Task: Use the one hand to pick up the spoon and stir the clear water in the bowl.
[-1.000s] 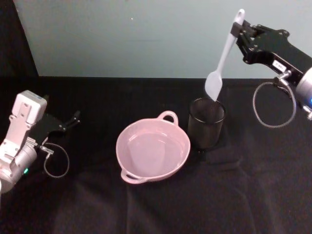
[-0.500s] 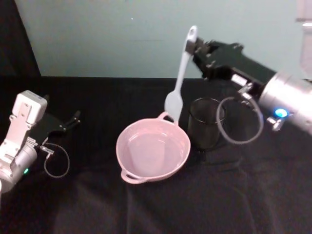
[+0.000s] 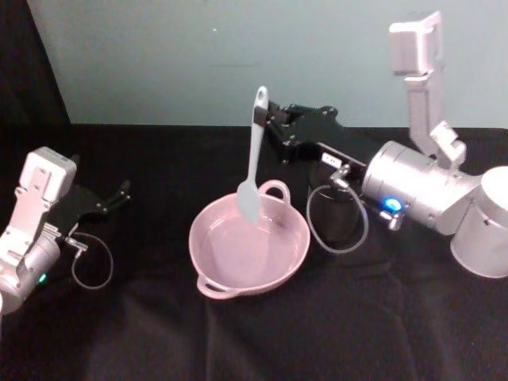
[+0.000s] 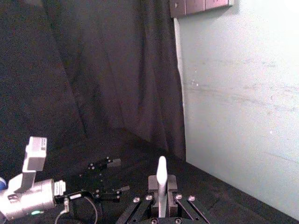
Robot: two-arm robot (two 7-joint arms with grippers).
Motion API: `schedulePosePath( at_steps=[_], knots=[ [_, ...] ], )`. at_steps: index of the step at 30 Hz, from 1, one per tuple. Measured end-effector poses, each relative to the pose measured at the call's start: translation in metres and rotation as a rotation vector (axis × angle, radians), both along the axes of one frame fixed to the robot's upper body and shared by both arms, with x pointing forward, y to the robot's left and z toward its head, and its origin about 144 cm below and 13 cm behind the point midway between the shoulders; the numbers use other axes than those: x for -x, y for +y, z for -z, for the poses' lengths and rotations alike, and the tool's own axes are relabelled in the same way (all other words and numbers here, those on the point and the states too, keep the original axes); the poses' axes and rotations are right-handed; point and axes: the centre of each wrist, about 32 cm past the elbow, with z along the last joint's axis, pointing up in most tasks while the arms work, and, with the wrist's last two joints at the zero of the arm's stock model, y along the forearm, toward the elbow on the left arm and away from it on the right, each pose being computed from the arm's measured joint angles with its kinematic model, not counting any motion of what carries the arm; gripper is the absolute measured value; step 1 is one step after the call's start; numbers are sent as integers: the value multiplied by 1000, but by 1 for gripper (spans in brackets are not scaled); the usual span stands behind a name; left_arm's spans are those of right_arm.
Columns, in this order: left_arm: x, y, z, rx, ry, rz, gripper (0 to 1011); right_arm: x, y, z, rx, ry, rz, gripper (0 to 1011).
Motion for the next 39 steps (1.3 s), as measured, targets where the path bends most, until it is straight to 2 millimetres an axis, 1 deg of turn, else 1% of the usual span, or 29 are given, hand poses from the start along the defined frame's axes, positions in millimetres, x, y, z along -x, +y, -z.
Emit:
schedulePosePath(
  at_steps=[3,12,16,22,29,39],
  knots=[
    [0,0,0,0,0,0,1011,-3,4,7,4,7,-6,112],
    [0,0,0,0,0,0,1011,-15,13,37,17,-3,-28,111],
    [0,0,0,0,0,0,1011,-19,15,45,27,-8,-29,111],
    [0,0,0,0,0,0,1011,-22,17,56,22,-8,-39,111],
    [0,0,0,0,0,0,1011,-22,17,63,4,-11,-50,112],
    [0,0,0,0,0,0,1011,-29,12,72,-24,-14,-18,111]
  ],
)
